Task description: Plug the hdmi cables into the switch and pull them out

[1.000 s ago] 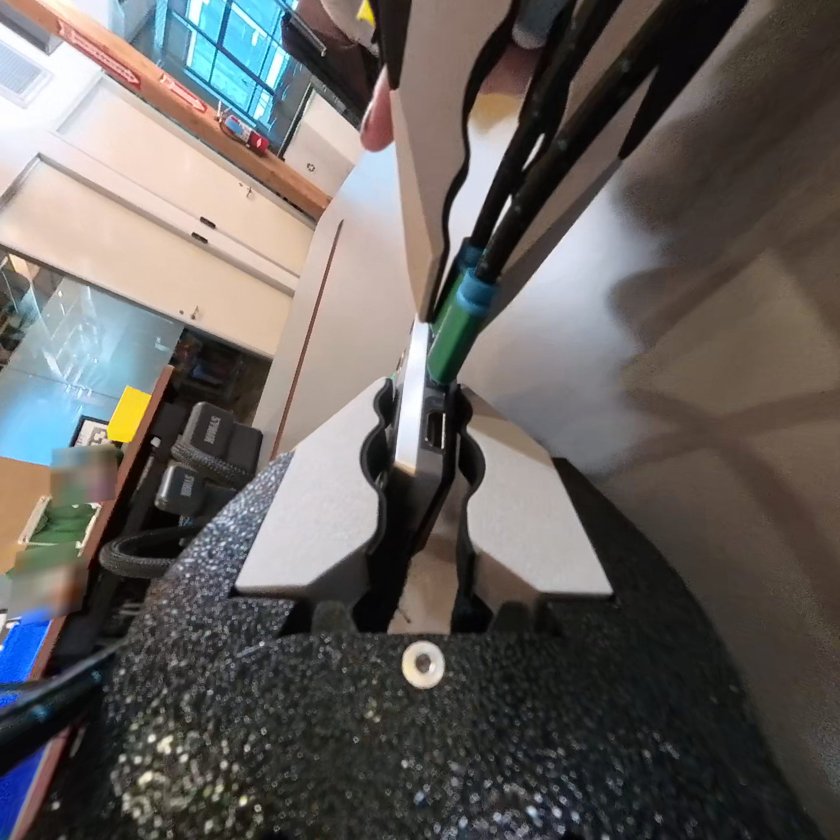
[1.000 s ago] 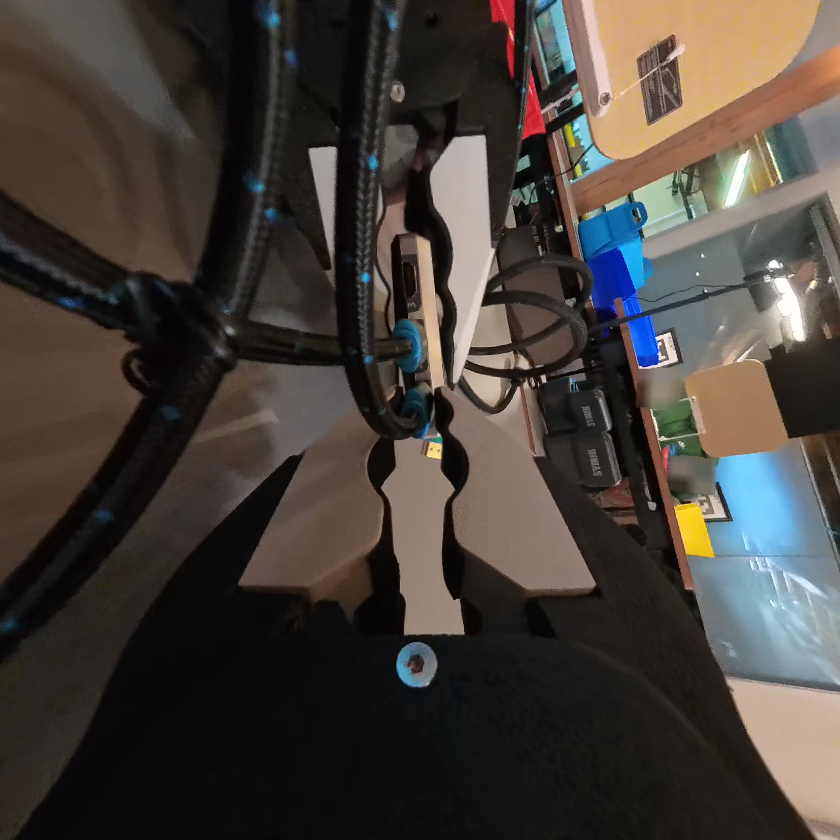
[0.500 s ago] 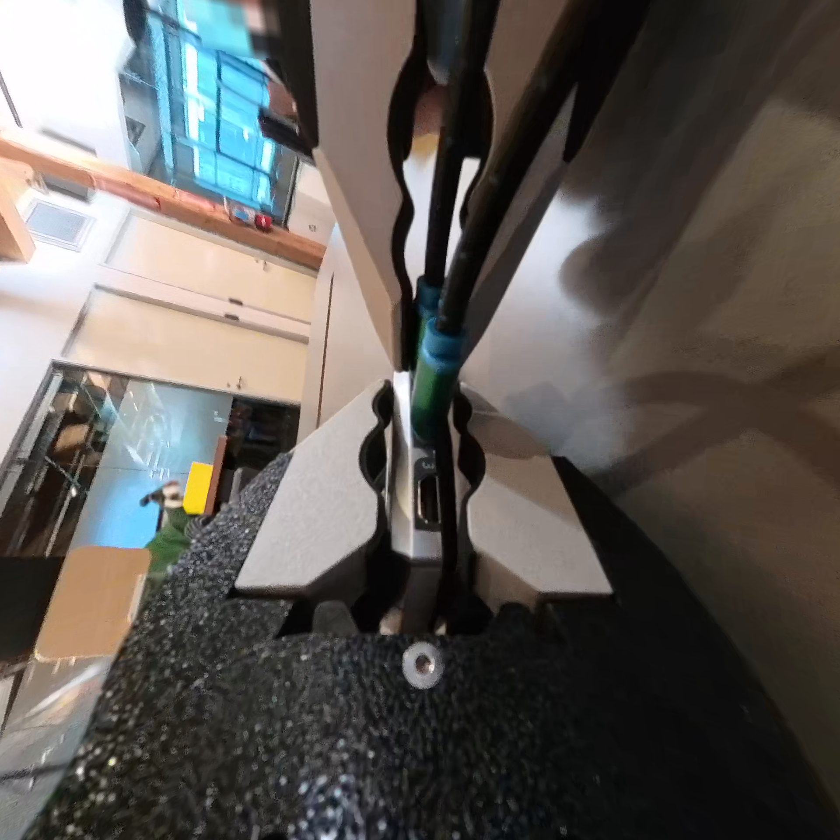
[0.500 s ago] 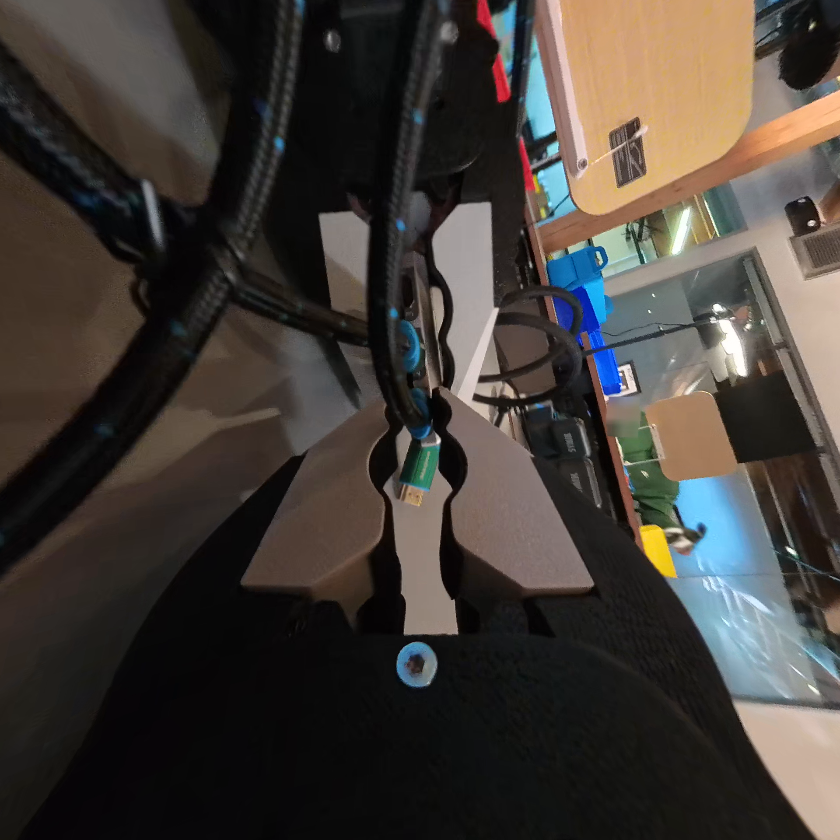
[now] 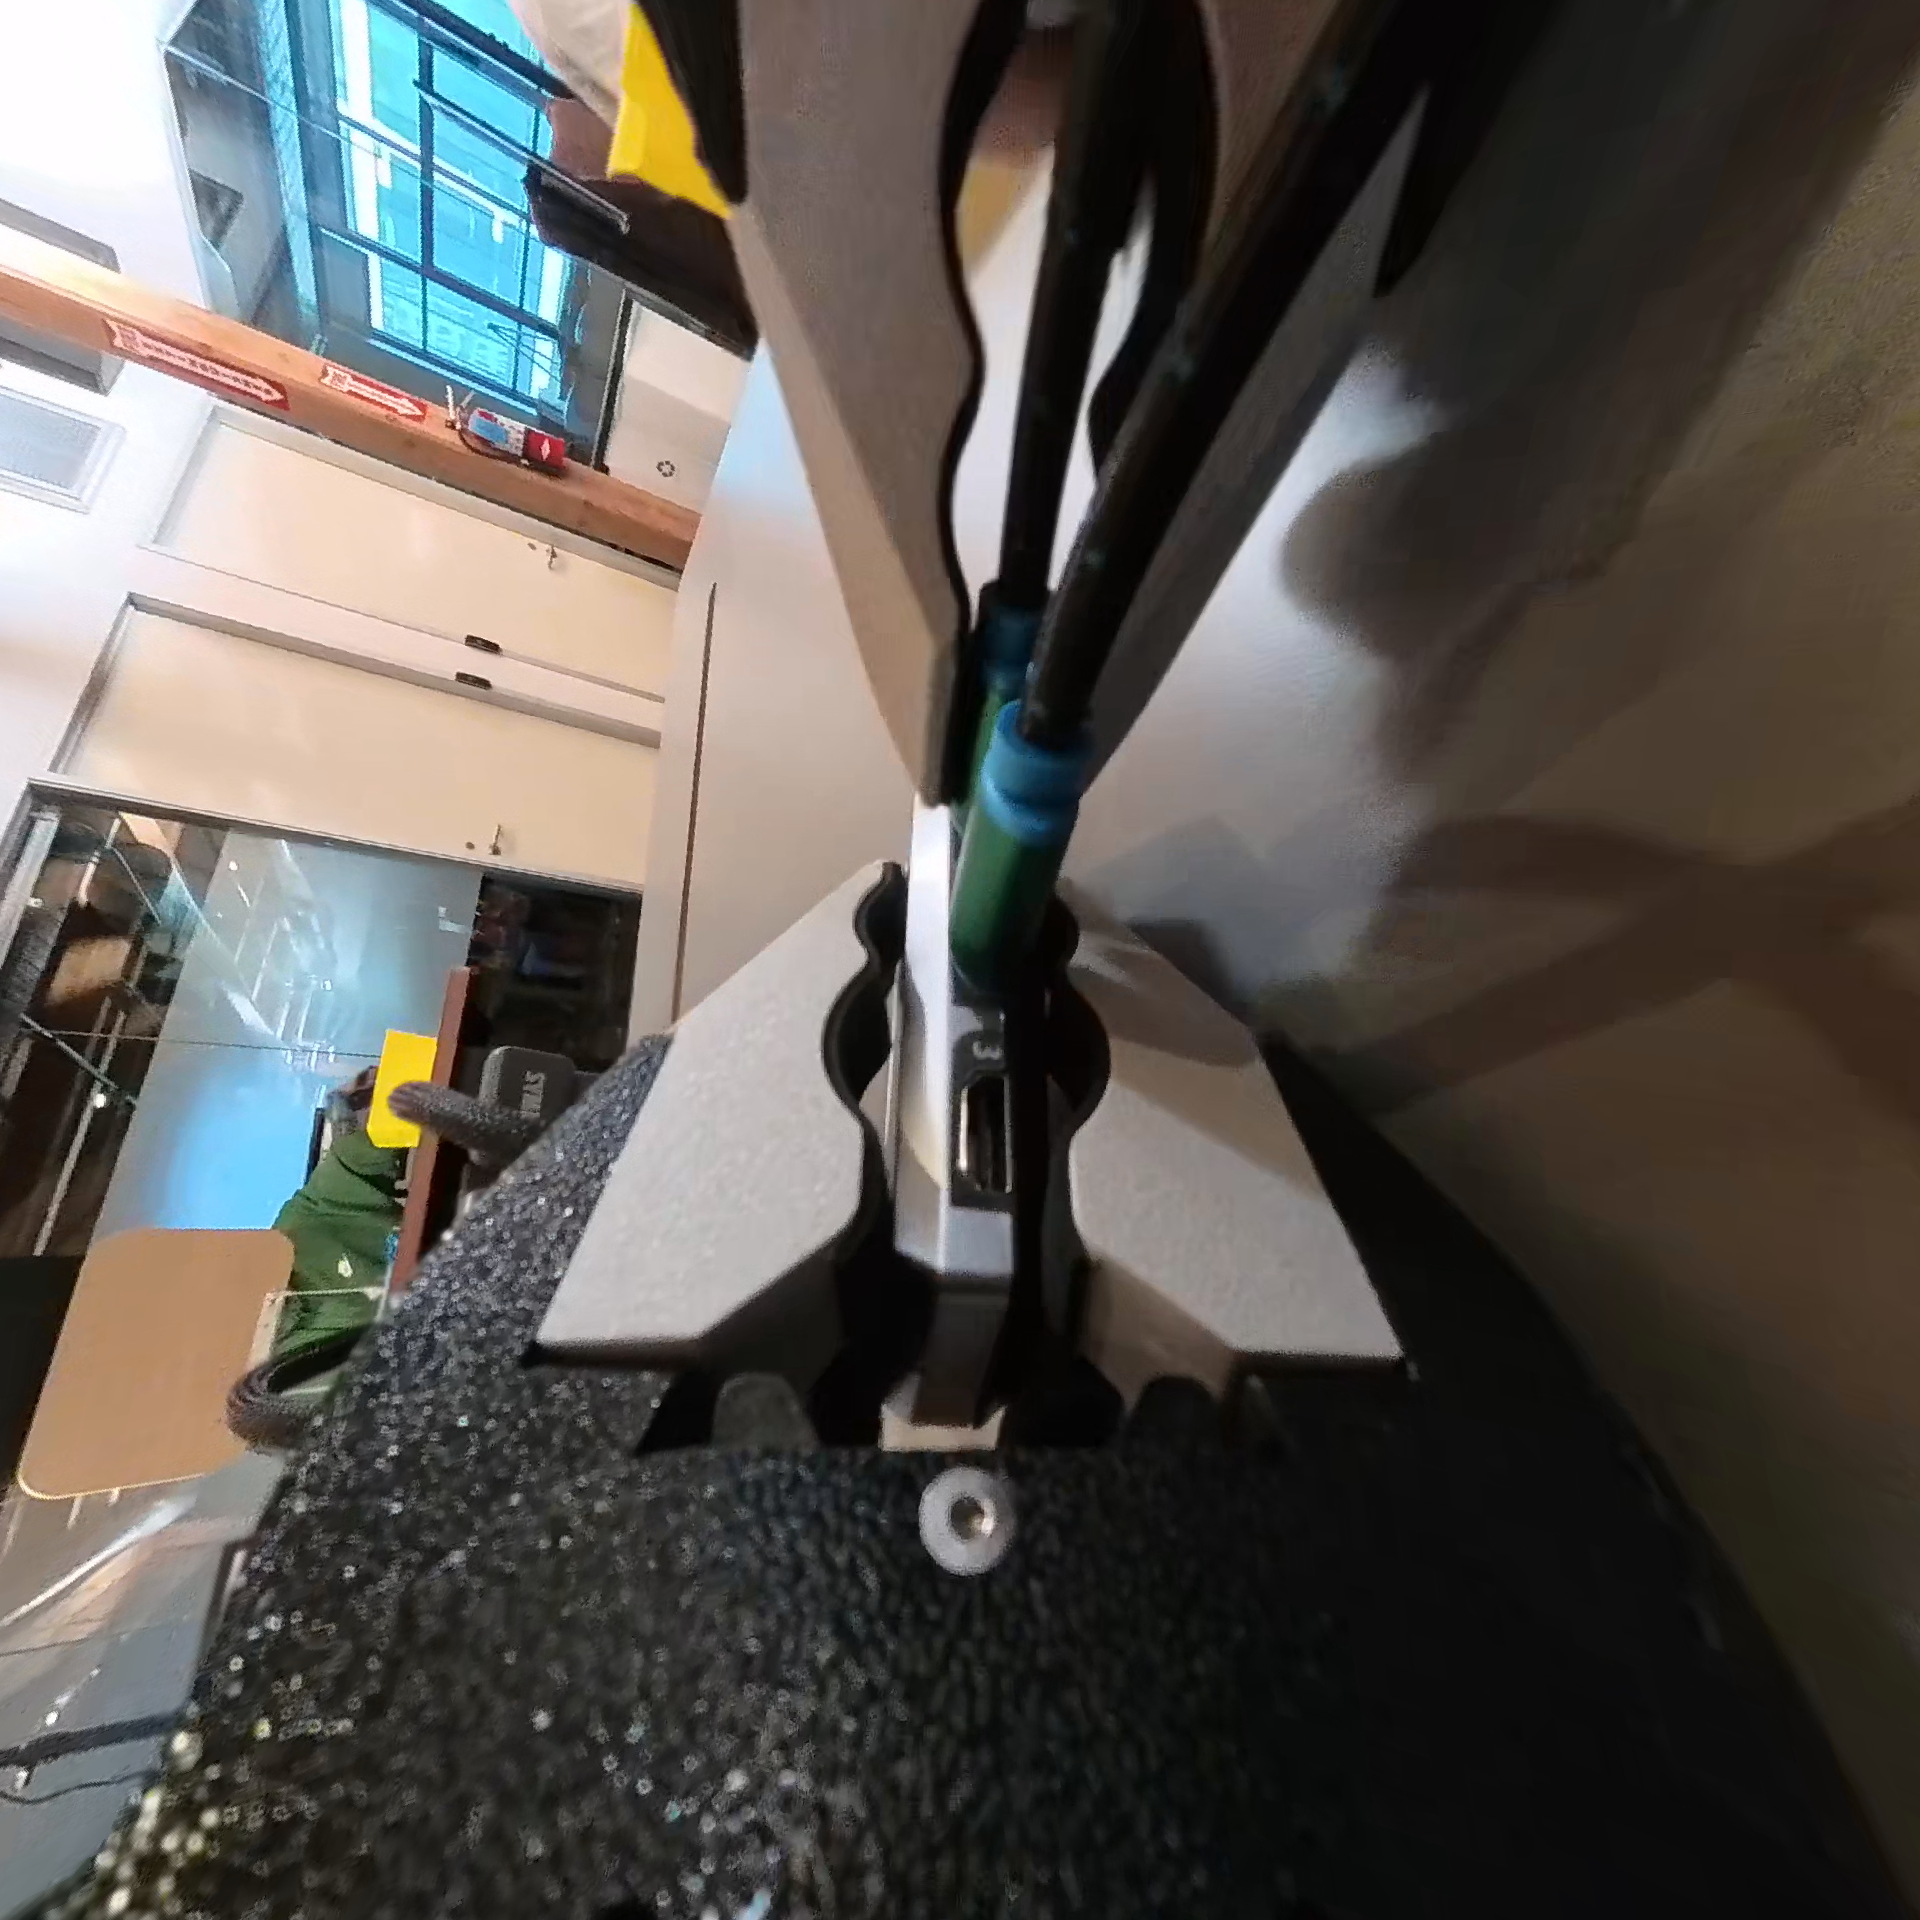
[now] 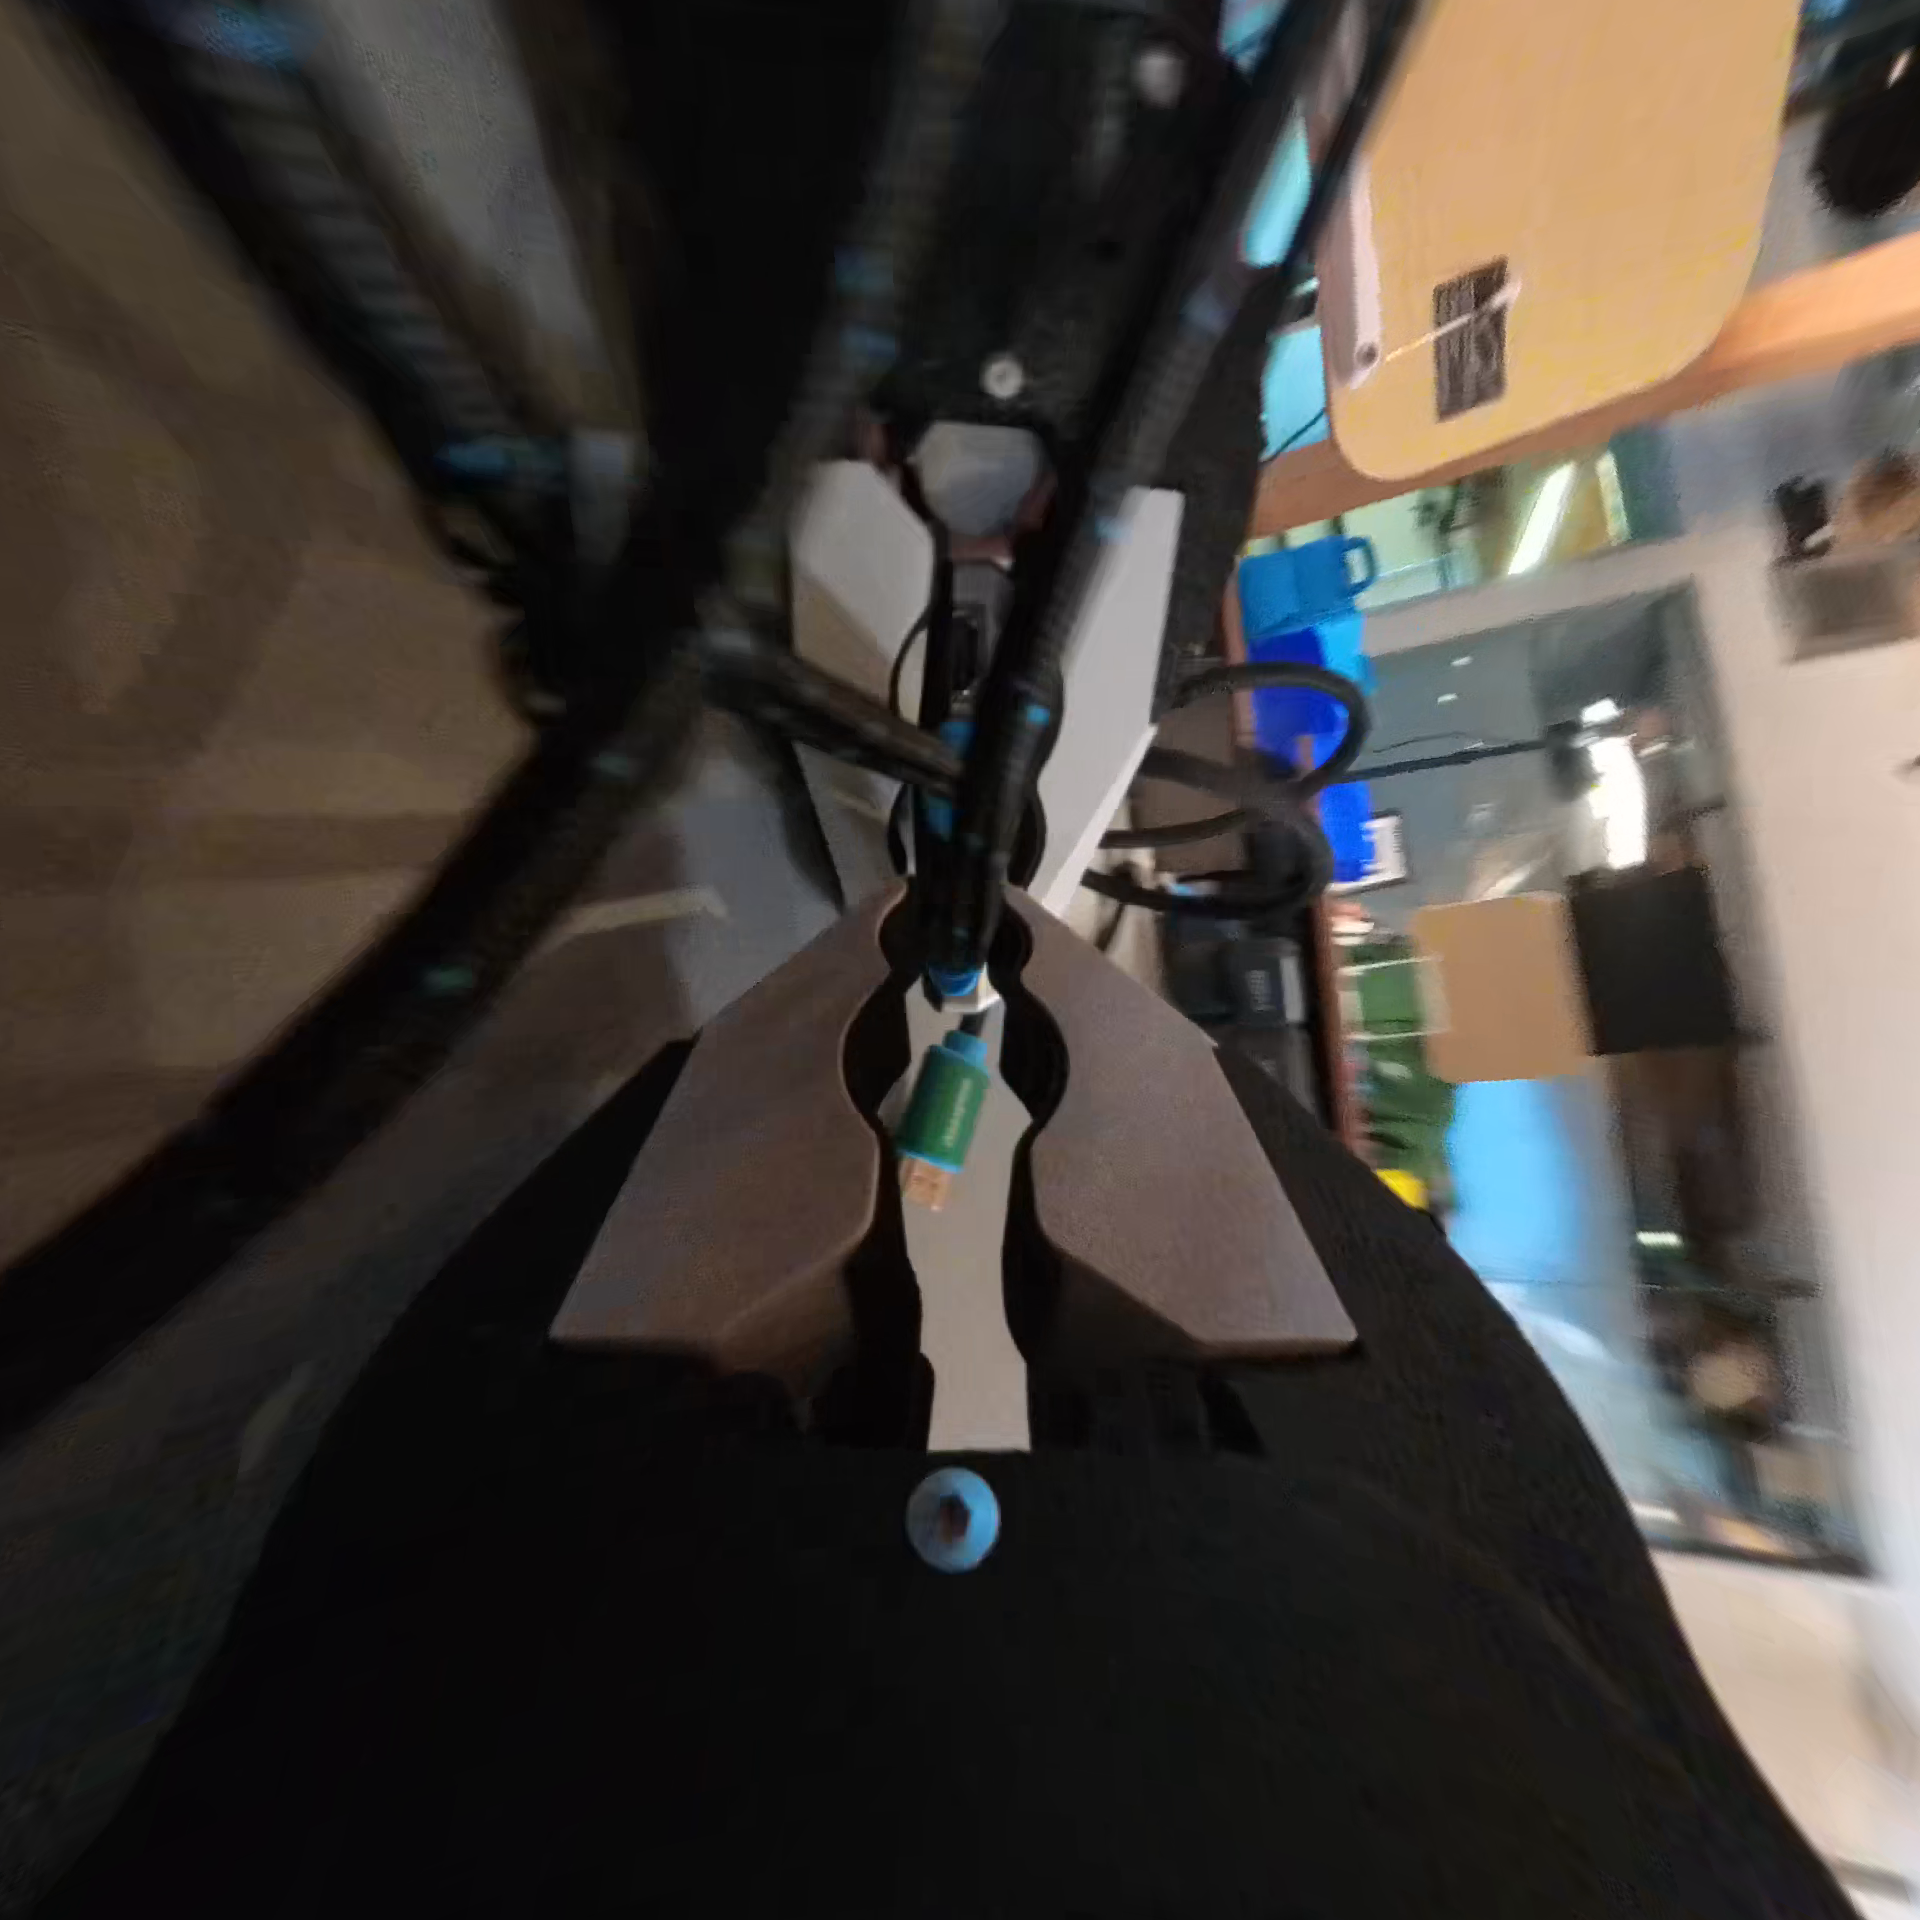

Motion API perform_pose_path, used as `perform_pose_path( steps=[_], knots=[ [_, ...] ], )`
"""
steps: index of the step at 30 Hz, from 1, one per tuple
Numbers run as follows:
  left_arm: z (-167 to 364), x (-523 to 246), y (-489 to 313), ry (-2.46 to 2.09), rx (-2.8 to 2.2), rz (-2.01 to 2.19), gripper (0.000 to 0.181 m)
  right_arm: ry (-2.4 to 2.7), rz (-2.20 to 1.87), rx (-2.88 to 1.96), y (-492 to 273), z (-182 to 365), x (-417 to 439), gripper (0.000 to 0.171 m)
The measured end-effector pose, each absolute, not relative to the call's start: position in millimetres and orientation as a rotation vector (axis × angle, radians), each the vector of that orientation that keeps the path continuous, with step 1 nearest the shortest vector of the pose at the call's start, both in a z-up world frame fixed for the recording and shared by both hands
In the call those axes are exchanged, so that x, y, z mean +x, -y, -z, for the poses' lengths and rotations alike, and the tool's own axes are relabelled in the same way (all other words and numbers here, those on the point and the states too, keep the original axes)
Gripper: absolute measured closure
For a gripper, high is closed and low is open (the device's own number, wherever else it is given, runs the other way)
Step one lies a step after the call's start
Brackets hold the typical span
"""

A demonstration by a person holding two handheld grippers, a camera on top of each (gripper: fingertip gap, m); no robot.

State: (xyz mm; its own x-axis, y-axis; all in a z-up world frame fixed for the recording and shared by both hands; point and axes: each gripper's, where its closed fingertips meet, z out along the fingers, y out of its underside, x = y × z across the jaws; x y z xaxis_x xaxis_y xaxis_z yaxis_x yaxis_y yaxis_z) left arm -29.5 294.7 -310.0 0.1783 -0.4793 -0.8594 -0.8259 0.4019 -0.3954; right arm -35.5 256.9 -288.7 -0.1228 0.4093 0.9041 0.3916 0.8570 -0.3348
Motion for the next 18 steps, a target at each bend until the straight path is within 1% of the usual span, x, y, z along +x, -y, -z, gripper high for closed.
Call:
perform_pose_path(
  steps=[2, 8, 18],
  knots=[
    [310, -28, -293, -1.472, -1.218, -0.371, 0.157, 1.731, 0.066, -0.571, -254, 289, -33, 0.161],
    [309, -22, -288, -1.469, -1.207, -0.309, 0.157, 1.687, -0.203, -0.707, -245, 283, -29, 0.161],
    [308, -16, -282, -1.481, -1.184, -0.253, 0.157, 1.695, -0.311, -0.706, -235, 280, -26, 0.162]
  ],
)
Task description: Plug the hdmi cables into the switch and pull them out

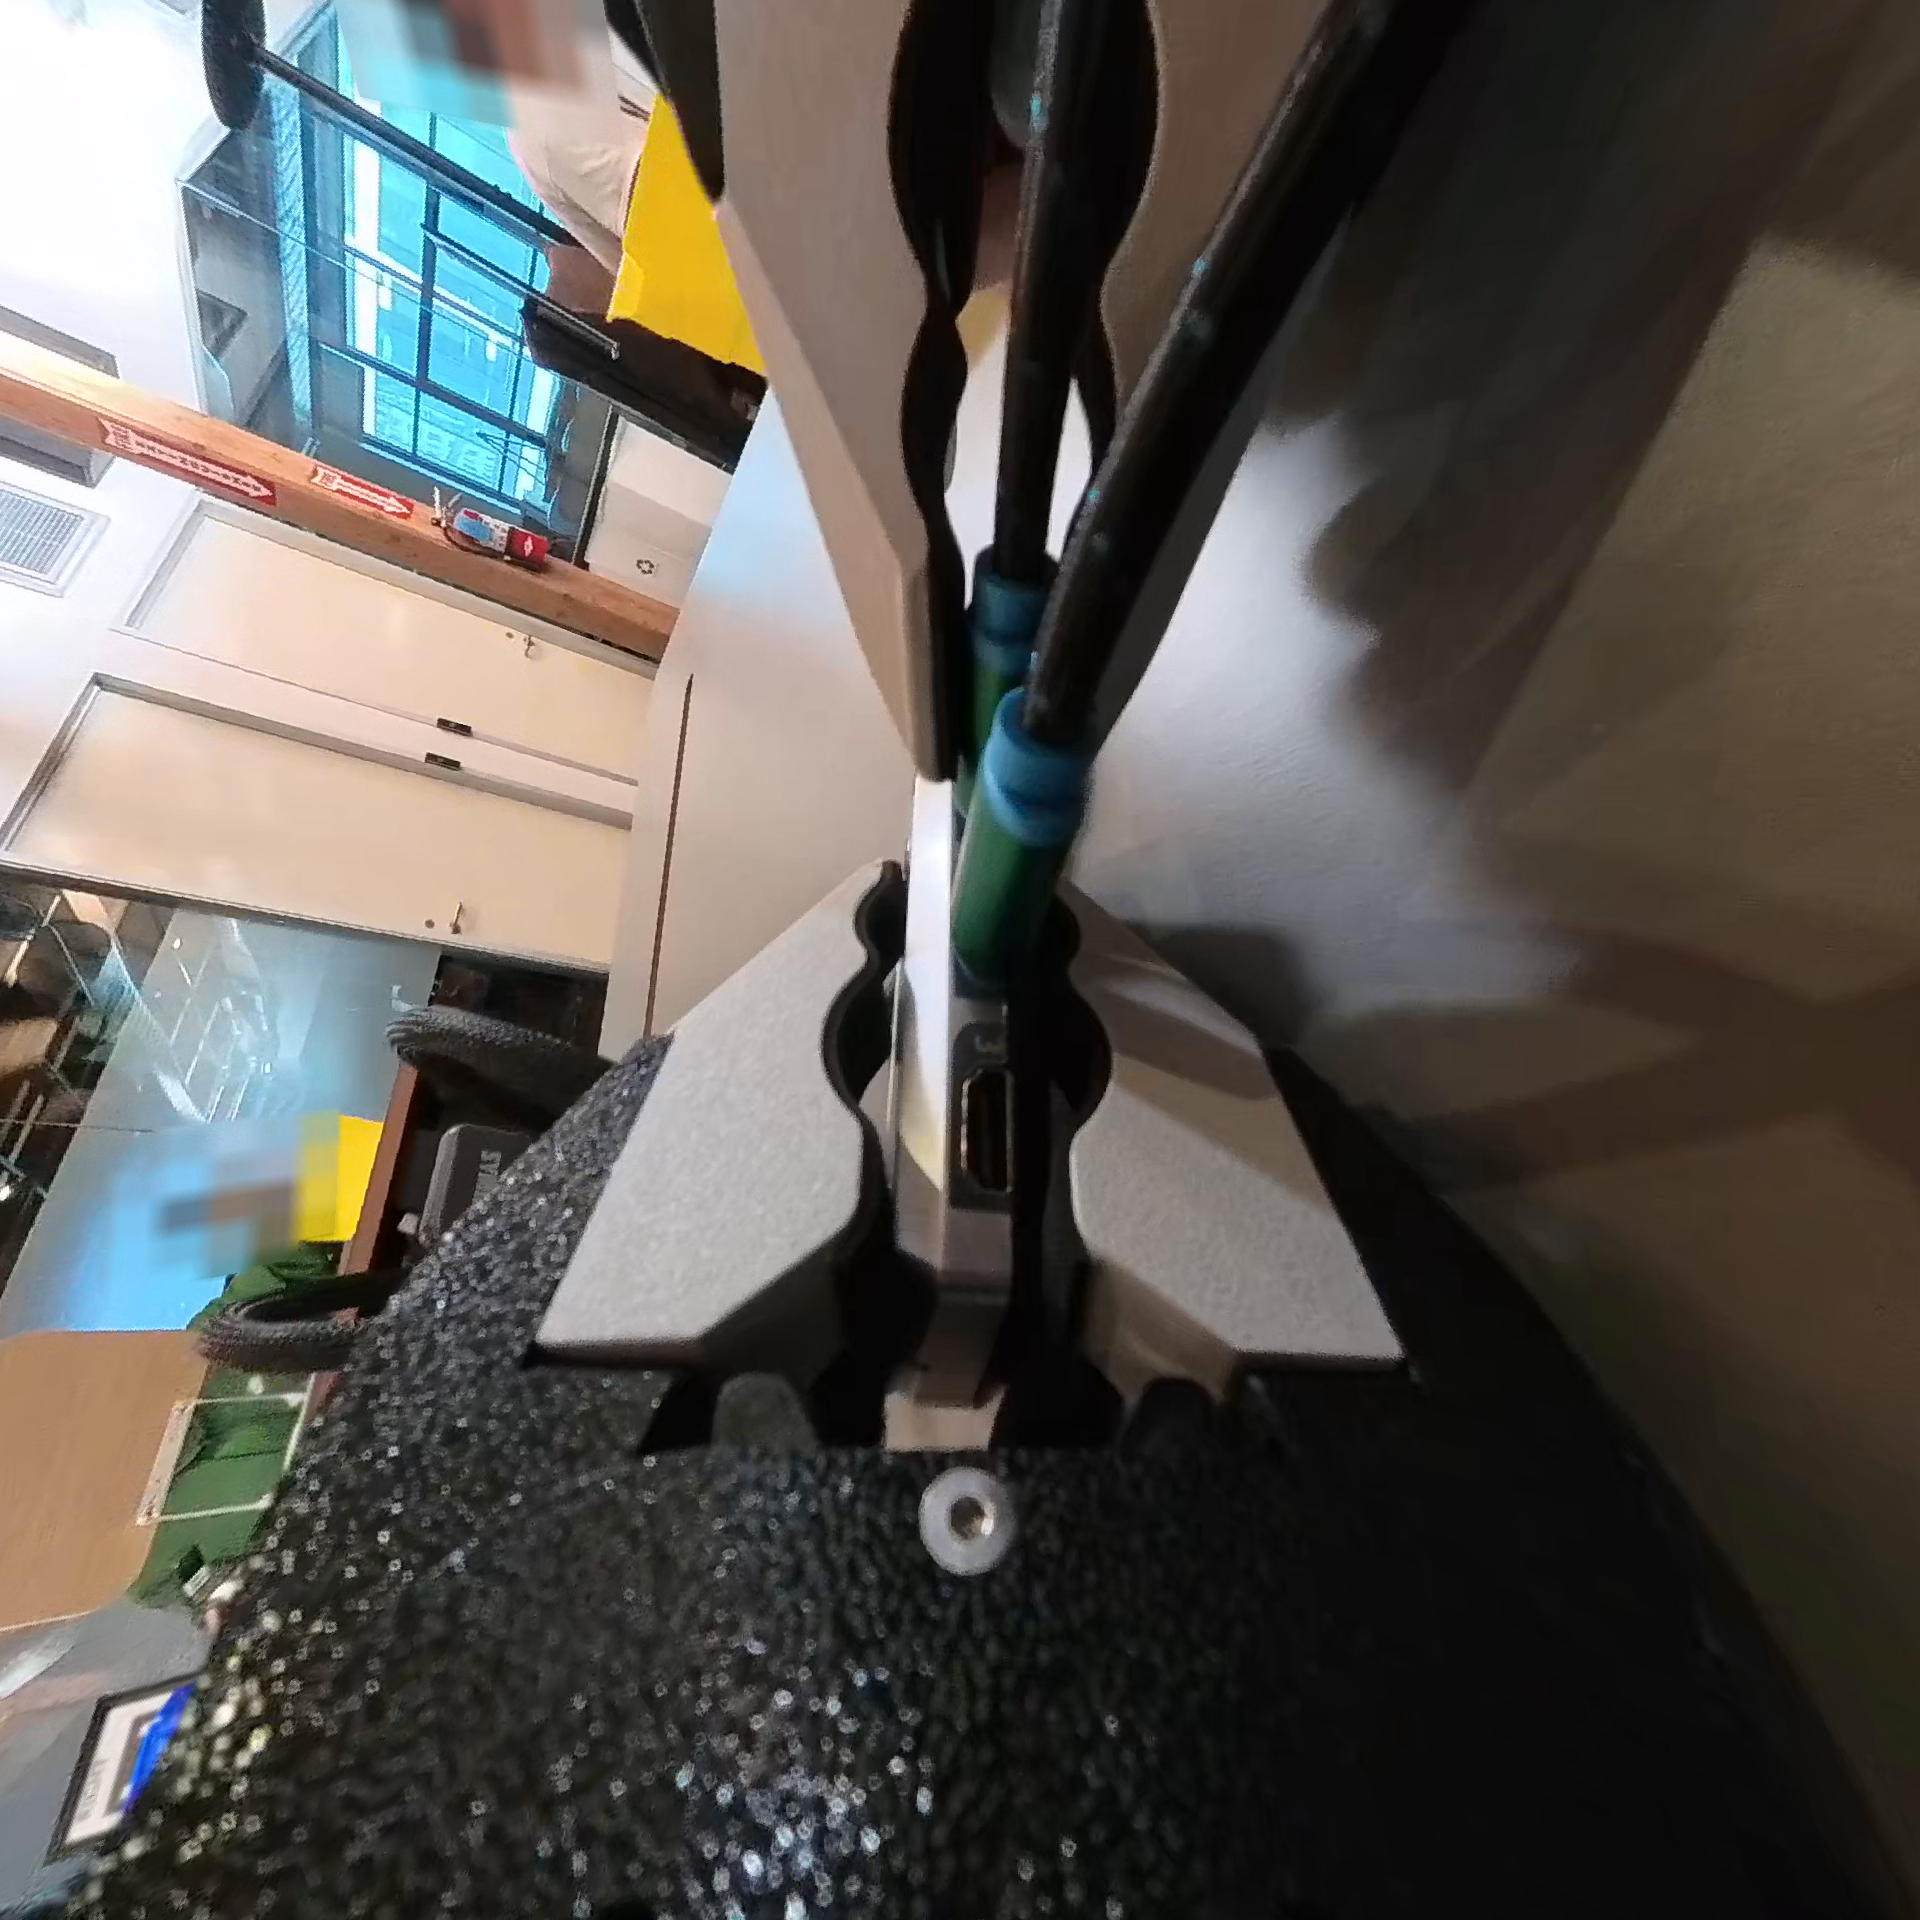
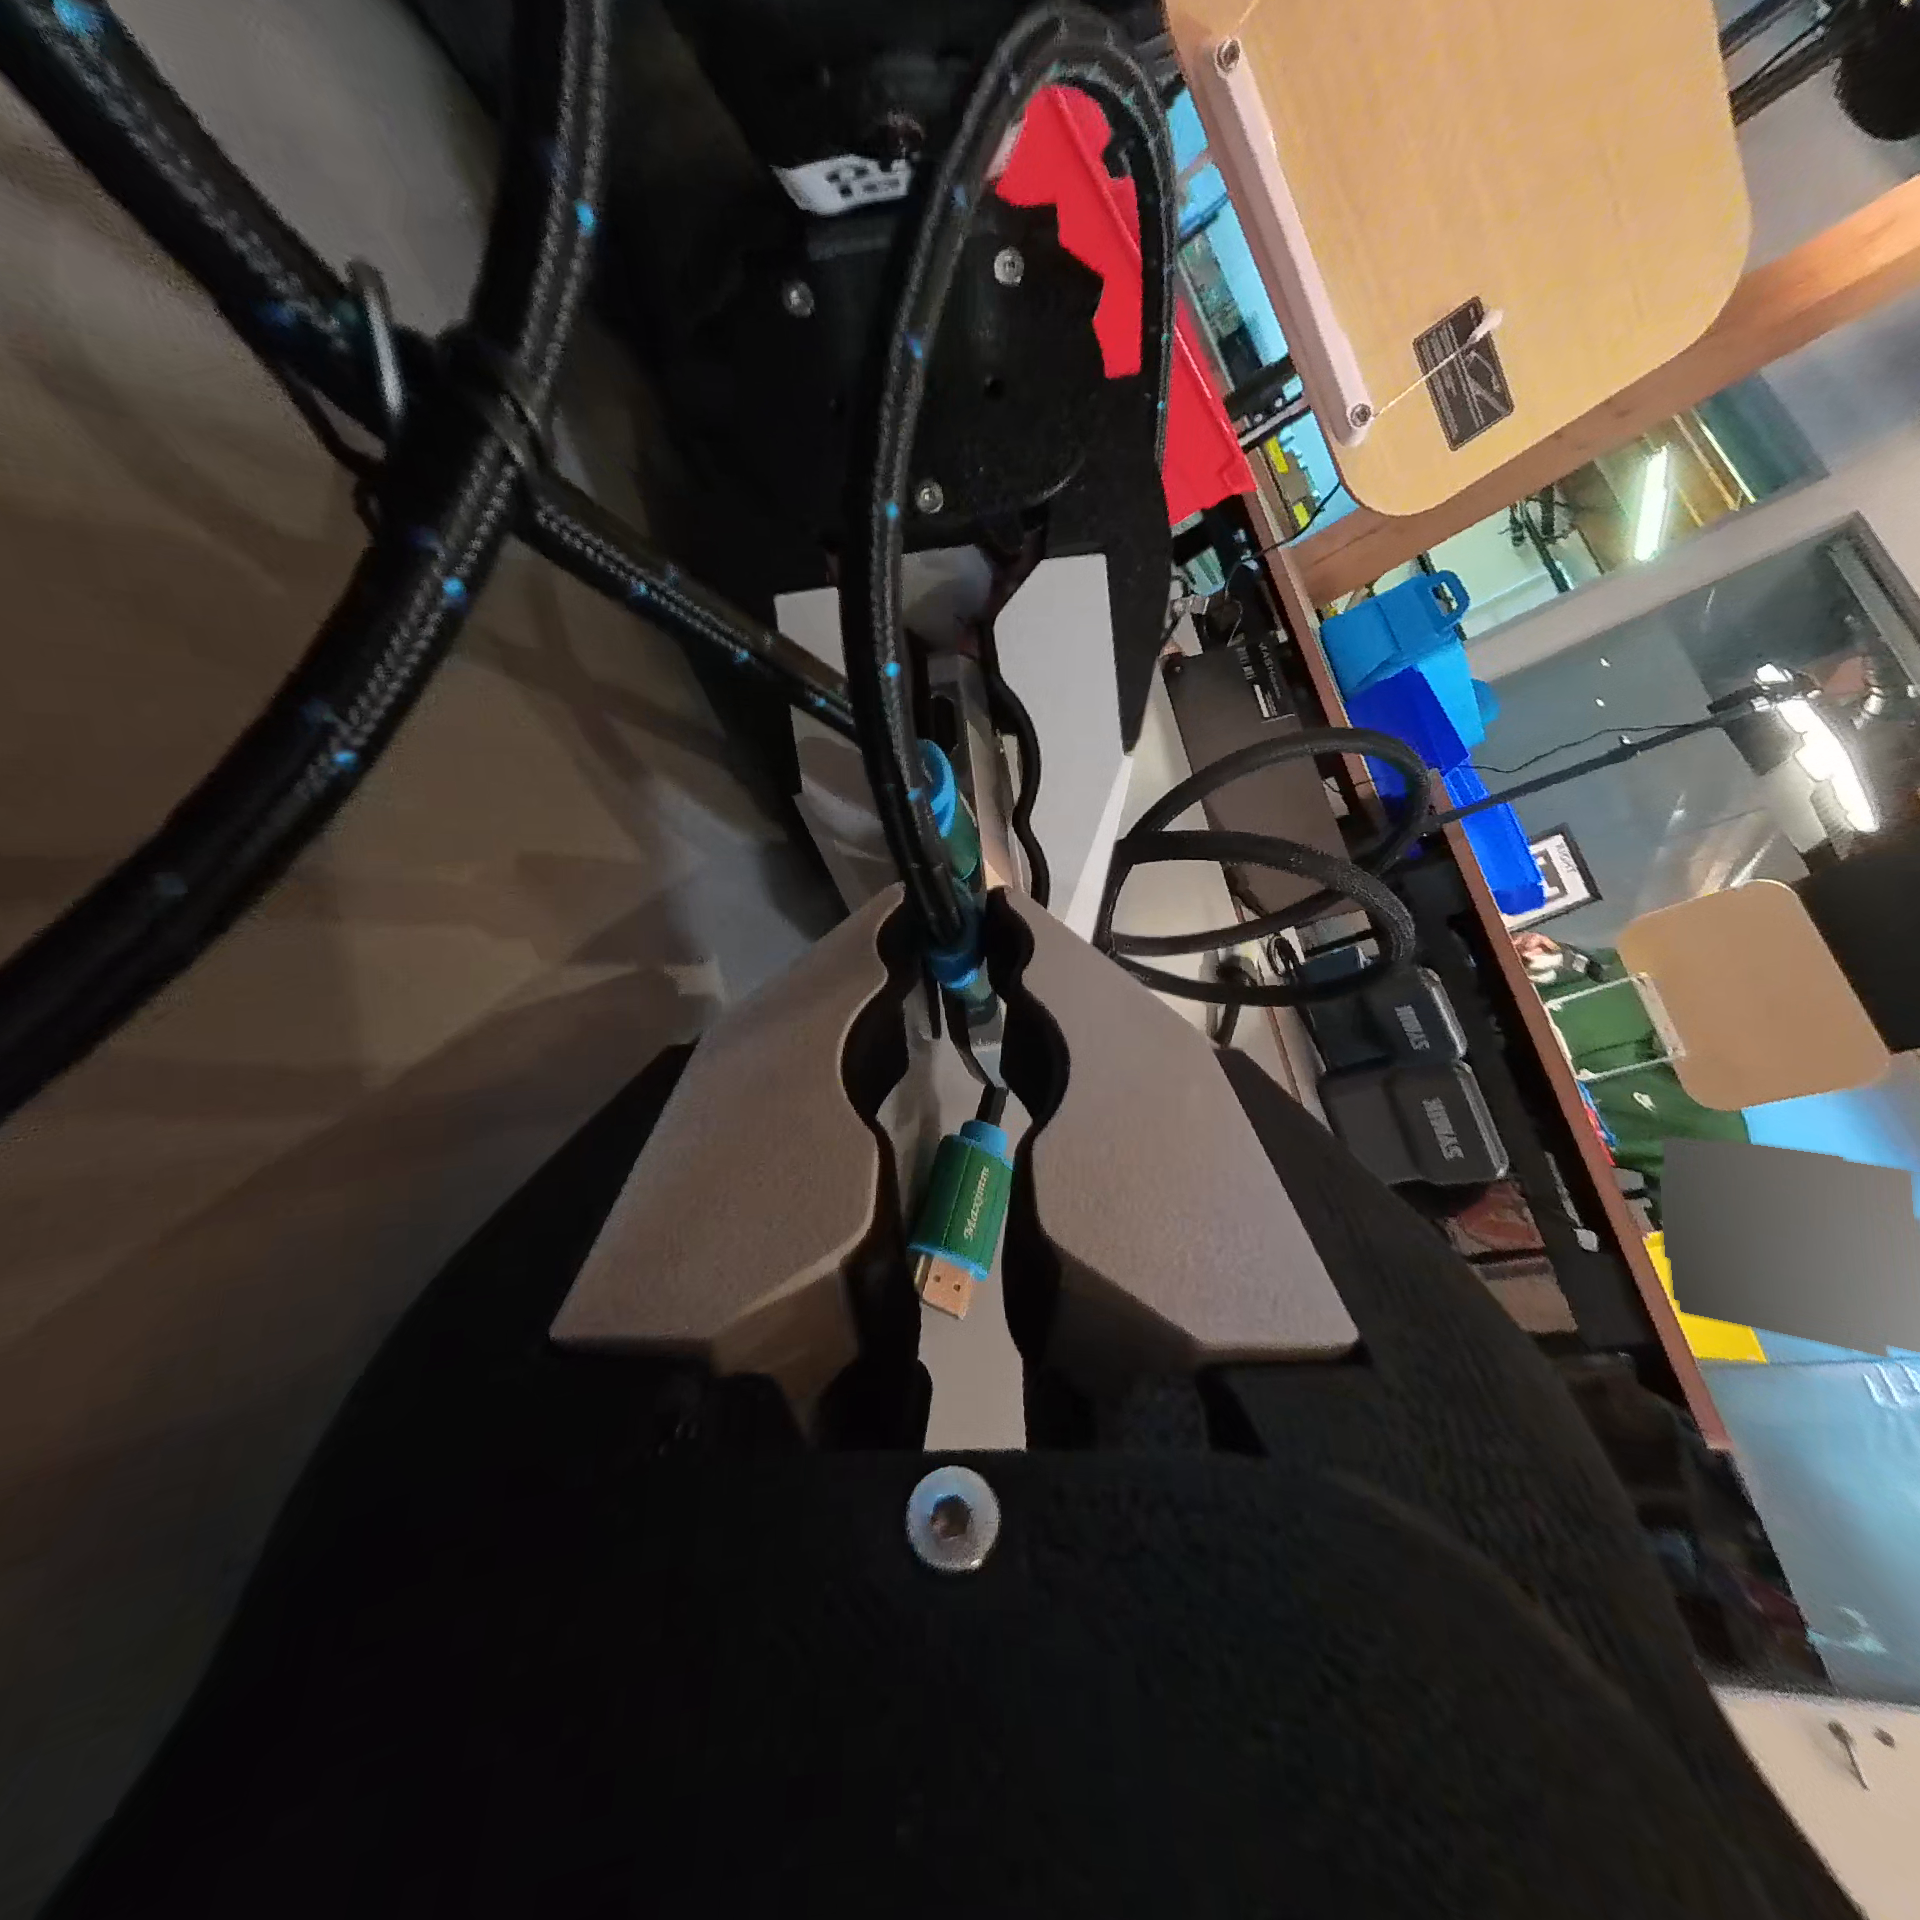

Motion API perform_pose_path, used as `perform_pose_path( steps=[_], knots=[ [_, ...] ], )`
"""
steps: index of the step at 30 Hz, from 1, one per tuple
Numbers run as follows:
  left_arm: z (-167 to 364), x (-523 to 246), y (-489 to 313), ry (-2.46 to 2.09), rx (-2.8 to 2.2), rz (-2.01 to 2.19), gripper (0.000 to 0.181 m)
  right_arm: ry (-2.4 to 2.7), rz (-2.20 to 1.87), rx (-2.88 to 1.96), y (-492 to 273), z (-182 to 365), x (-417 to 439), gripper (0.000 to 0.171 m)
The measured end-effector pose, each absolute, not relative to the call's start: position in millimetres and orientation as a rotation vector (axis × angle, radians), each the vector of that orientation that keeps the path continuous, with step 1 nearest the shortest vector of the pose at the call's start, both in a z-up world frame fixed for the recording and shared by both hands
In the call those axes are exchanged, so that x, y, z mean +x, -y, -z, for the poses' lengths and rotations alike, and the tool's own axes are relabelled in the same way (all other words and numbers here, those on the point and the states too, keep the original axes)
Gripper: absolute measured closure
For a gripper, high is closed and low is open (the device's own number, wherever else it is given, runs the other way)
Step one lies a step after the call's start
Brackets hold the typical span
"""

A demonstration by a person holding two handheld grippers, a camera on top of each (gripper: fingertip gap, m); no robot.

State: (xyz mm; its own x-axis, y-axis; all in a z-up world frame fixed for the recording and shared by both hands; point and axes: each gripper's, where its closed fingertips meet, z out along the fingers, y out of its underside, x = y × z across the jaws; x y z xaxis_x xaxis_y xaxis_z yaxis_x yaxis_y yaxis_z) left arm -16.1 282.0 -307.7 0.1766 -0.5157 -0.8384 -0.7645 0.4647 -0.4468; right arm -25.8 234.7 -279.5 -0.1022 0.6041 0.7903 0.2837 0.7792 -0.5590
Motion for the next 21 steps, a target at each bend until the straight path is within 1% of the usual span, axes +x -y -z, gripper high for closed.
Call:
perform_pose_path(
  steps=[5, 10, 12, 15, 17, 21],
  knots=[
    [306, -15, -280, -1.470, -1.184, -0.215, 0.157, 1.674, -0.394, -0.729, -231, 276, -27, 0.161],
    [304, -13, -276, -1.472, -1.171, -0.150, 0.157, 1.641, -0.574, -0.798, -226, 271, -28, 0.160],
    [305, -14, -276, -1.482, -1.168, -0.152, 0.157, 1.652, -0.501, -0.761, -226, 273, -29, 0.161],
    [307, -14, -275, -1.504, -1.150, -0.172, 0.157, 1.686, -0.083, -0.558, -227, 278, -28, 0.163],
    [308, -13, -274, -1.516, -1.133, -0.183, 0.157, 1.686, 0.067, -0.483, -227, 279, -27, 0.163],
    [307, -10, -272, -1.506, -1.135, -0.149, 0.157, 1.666, -0.176, -0.608, -224, 275, -27, 0.162]
  ],
)
